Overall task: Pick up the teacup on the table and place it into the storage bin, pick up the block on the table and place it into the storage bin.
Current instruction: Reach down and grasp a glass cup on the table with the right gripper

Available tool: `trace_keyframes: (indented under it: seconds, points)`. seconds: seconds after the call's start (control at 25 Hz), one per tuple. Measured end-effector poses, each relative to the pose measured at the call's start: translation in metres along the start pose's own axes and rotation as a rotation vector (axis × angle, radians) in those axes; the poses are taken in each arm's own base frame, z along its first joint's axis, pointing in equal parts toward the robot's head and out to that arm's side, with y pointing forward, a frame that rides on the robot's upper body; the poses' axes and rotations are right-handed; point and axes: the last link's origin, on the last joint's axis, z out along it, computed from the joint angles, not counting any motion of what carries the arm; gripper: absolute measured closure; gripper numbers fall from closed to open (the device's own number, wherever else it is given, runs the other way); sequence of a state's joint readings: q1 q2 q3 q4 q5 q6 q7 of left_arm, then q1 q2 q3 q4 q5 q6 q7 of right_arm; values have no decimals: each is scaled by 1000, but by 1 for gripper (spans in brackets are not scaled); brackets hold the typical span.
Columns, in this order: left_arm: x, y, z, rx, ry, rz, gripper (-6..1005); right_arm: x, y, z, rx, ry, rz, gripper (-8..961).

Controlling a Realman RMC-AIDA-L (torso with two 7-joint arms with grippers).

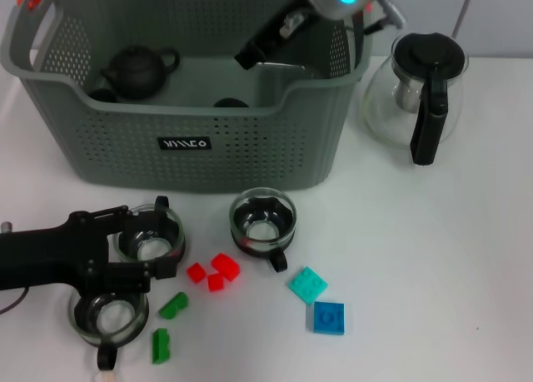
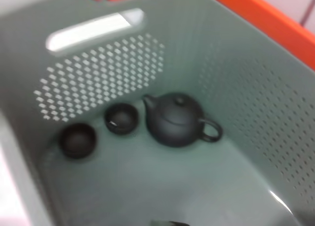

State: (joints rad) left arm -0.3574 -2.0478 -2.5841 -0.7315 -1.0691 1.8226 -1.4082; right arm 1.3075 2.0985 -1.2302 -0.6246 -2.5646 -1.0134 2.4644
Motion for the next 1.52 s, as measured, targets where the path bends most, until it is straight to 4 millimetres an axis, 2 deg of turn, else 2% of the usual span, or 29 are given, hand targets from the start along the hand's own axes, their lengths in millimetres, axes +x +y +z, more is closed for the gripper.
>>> trace_keyframes:
  seconds: [0.24, 0.44, 0.68, 0.92, 1.24, 1.44, 1.52]
  points:
    - [1, 0, -2, 4, 12, -2, 95, -12, 7, -30, -42, -17, -47, 455]
    - [2, 1, -3, 2, 20, -3, 94, -13, 14, -47, -90, 13, -72, 455]
    - [2, 0, -6, 9, 31, -3, 94, -16, 21, -81, -174, 27, -81, 460]
    - [1, 1, -12, 21, 44, -11, 94, -12, 37, -108, -295, 62, -112, 463]
    - [-7, 6, -33, 50, 62, -35, 94, 8, 49, -116, -385, 184, -140, 464]
    - [-8, 7, -35, 51, 67, -35, 95, 20, 57, -106, -402, 229, -191, 463]
    - [-8, 7, -34, 50, 67, -35, 95, 28, 65, -96, -415, 243, -247, 463]
